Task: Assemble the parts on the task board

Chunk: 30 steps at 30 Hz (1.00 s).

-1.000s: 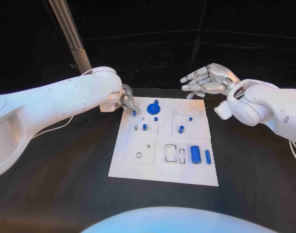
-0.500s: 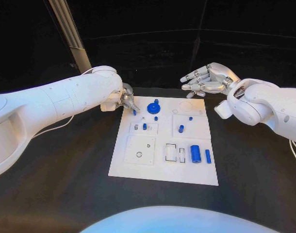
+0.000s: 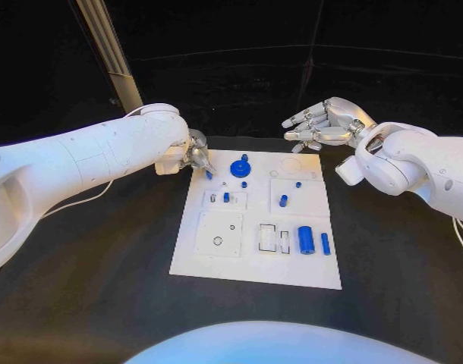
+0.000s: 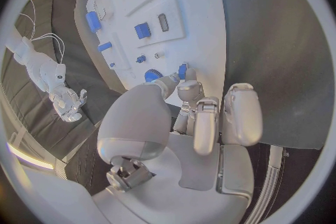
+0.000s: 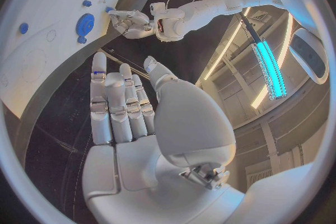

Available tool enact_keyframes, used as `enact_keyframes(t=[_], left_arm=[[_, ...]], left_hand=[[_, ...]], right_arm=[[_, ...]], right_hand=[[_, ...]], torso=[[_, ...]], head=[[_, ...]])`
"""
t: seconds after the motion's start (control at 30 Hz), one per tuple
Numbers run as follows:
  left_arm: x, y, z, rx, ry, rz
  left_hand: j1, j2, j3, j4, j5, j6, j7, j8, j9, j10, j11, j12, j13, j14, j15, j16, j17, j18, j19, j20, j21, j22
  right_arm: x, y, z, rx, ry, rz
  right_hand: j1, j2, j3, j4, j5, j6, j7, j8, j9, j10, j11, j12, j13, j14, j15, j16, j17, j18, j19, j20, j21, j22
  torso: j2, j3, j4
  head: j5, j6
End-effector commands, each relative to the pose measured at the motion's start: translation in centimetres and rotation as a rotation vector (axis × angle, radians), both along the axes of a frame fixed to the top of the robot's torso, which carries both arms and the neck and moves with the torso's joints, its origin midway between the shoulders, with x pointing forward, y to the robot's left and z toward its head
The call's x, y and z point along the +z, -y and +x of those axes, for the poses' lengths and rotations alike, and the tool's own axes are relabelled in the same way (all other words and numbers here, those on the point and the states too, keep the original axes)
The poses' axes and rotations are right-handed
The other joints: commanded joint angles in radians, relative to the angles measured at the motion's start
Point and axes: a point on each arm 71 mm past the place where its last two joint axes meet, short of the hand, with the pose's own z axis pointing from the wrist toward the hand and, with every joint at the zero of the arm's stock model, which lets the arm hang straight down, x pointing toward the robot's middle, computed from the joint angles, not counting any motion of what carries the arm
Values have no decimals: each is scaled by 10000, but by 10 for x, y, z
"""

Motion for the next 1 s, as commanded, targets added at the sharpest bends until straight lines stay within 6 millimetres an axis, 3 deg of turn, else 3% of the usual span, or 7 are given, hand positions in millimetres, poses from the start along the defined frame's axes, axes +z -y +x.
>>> enact_keyframes(t=[0.03,0.23,0.33,0.47,0.57,0.63,1.0], left_arm=[[5,1,-1,-14,714,-385],[11,0,-12,-36,1496,-939],[14,-1,-20,-88,1884,-1259],[16,0,-33,-257,2289,-1712],[17,1,-42,-395,2481,-2007],[16,2,-47,-452,2522,-2119],[-2,5,-70,-954,2458,-1883]], left_hand=[[-270,-93,1491,-1250,253,81,-49,92,41,129,8,91,37,1022,-14,31,2634,134,101,-16,66,49],[-506,-246,1846,-1386,421,135,-91,198,83,251,-27,174,111,1022,-44,31,2634,105,173,-40,158,196],[-570,-306,1955,-1443,474,158,-107,233,96,282,-43,180,106,1022,-57,31,2634,98,193,-52,181,232],[-614,-381,2049,-1506,536,184,-123,265,106,312,-59,180,98,1022,-71,31,2634,90,215,-65,209,276],[-636,-421,2092,-1536,562,207,-133,282,110,342,-68,196,113,1022,-78,31,2634,85,228,-72,225,302],[-642,-433,2107,-1546,569,215,-136,287,111,354,-71,203,121,1022,-81,31,2634,84,231,-74,230,308],[-648,-453,2136,-1566,579,227,-142,294,112,362,-78,194,106,1022,-86,31,2634,85,230,-78,226,303]], right_arm=[[1,1,0,43,25,22],[1,2,1,23,13,9],[1,2,1,10,9,2],[1,4,1,-17,1,-11],[0,5,2,-14,-17,-20],[0,5,2,-9,-27,-24],[-1,7,2,-22,-47,-38]], right_hand=[[-103,28,8,73,34,-47,-11,-16,10,-52,-11,59,-5,-32,5,31,967,32,35,36,-55,-10],[-102,29,8,74,40,-47,-12,-16,10,-55,-11,61,-5,-33,5,25,970,32,38,36,-58,-11],[-102,29,8,74,40,-47,-12,-16,10,-55,-11,61,-5,-33,5,25,970,32,38,36,-58,-11],[-102,29,8,74,40,-47,-12,-16,10,-55,-11,61,-5,-33,5,25,970,32,38,36,-58,-11],[-102,31,9,76,49,-49,-12,-16,11,-60,-10,65,-6,-38,4,10,972,33,41,37,-64,-14],[-102,31,9,76,49,-49,-12,-16,11,-60,-10,65,-6,-38,4,10,972,33,41,37,-64,-14],[-102,31,9,76,49,-49,-12,-16,11,-60,-10,65,-6,-38,4,10,972,33,41,37,-64,-14]], torso=[[-11,3,24],[-6,2,33],[-3,2,30],[-11,8,46],[-5,-4,49],[-11,-5,69],[-13,-3,27]], head=[[3,-10],[26,-20],[150,-42],[128,-63],[197,-64],[206,-79],[224,-84]])
